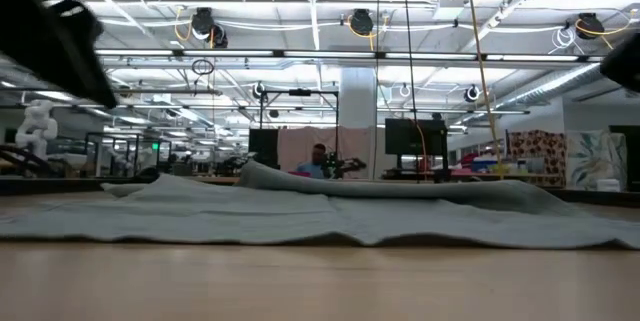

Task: Roll towel
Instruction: Fold the gray towel on the table

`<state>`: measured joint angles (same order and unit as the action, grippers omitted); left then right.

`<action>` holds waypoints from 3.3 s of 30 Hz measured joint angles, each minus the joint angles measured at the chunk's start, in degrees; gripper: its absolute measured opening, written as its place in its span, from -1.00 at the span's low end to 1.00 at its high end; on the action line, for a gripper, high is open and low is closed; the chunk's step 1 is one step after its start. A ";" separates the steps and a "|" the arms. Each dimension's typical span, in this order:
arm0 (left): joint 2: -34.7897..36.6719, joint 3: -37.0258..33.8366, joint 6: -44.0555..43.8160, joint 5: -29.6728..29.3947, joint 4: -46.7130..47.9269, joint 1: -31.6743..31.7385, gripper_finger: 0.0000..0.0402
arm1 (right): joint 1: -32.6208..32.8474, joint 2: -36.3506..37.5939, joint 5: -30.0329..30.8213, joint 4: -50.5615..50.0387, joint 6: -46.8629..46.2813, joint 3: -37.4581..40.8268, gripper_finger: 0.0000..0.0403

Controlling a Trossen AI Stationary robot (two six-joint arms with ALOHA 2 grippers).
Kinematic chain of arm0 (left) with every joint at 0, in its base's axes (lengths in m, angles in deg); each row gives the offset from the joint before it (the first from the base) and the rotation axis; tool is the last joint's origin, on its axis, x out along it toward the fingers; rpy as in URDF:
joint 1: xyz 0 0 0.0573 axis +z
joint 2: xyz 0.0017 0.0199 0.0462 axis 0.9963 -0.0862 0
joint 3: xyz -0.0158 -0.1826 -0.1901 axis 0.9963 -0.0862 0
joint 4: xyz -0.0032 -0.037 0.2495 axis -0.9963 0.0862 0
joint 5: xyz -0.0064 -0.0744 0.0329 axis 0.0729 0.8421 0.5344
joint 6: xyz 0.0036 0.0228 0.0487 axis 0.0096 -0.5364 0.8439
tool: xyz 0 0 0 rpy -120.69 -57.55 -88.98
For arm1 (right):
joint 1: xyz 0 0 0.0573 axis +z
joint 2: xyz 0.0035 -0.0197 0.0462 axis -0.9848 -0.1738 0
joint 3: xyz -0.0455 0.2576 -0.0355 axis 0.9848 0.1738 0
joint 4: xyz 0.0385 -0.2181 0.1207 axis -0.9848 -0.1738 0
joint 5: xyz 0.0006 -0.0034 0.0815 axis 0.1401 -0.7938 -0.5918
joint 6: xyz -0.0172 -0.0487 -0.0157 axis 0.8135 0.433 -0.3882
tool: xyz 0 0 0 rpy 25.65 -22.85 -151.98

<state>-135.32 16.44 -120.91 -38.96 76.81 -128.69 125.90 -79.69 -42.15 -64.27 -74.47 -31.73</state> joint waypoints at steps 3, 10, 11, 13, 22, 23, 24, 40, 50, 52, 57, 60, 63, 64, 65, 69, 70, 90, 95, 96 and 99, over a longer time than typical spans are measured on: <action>1.13 1.09 0.14 -9.22 6.22 2.04 0.47 | -4.88 0.09 14.97 -0.50 0.16 -0.02 0.12; 2.36 0.83 12.15 -17.73 6.84 10.87 0.47 | -25.25 -1.30 14.40 4.97 16.38 -0.07 0.08; 2.34 0.83 14.30 -17.73 5.68 12.24 0.47 | -28.51 -1.78 12.73 7.80 20.38 -0.09 0.08; 2.34 0.83 19.04 -17.73 2.31 14.68 0.47 | -35.34 -2.76 6.44 14.01 28.07 -0.07 0.06; 2.34 -1.45 41.37 -12.25 -17.59 23.04 0.44 | -59.89 -14.36 -17.86 31.34 32.06 -0.15 0.04; 2.34 -2.55 44.31 -10.39 -19.89 24.34 0.42 | -60.70 -15.79 -19.26 31.31 31.71 -0.13 0.04; 2.34 -3.63 46.59 -8.25 -21.42 25.74 0.39 | -61.10 -17.06 -20.23 31.14 31.51 -0.11 0.04; 2.30 -10.51 62.01 30.04 -29.74 52.24 0.17 | -50.79 -20.46 -24.85 29.42 26.08 -0.09 0.04; 2.30 -10.51 65.00 37.99 -26.00 58.78 -0.26 | -42.31 -20.43 -21.78 29.48 24.17 -0.09 0.04; 2.30 -10.51 64.99 39.66 -26.20 59.19 -0.42 | -41.06 -20.43 -21.66 29.67 23.71 -0.09 0.04; 2.75 -10.51 63.14 42.90 -25.78 59.11 -0.50 | -39.24 -20.41 -21.59 29.87 23.72 -0.09 0.04; 2.99 -10.47 62.53 43.91 -25.25 58.59 -0.35 | -38.80 -20.41 -21.69 29.86 23.73 -0.09 0.04; 2.99 -10.47 63.17 44.34 -23.55 57.64 -0.15 | -38.66 -20.41 -21.76 29.85 24.22 -0.09 0.04; 2.99 -10.47 63.29 44.56 -23.53 57.28 -0.09 | -38.66 -20.41 -21.78 29.85 24.60 -0.09 0.04; 2.99 -10.47 63.31 44.60 -23.47 56.92 -0.03 | -38.66 -20.41 -21.80 29.85 24.87 -0.09 0.04; 2.96 -10.47 63.46 44.02 -23.66 55.87 0.16 | -38.66 -20.41 -21.80 29.85 26.16 -0.09 0.04; 2.66 -10.47 63.48 42.72 -23.96 55.76 0.18 | -38.66 -20.41 -21.80 29.85 26.48 -0.09 0.04; 3.26 -8.09 65.93 42.34 -29.76 56.69 -0.92 | -37.37 -19.56 -20.37 29.86 27.81 -0.06 0.04; 10.51 -4.92 65.70 46.87 -29.19 56.84 -0.98 | -35.06 -16.56 -14.54 29.92 28.96 -0.07 0.04; 12.02 -4.26 64.99 48.44 -29.49 56.83 -0.98 | -34.55 -15.67 -12.75 29.88 29.28 -0.07 0.04; 16.17 -2.52 61.76 53.42 -29.33 57.03 -0.96 | -33.10 -12.71 -5.66 29.96 29.86 -0.07 0.04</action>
<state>-119.15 13.92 -59.15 14.46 47.49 -71.67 92.80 -92.41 -47.81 -34.32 -44.61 -31.79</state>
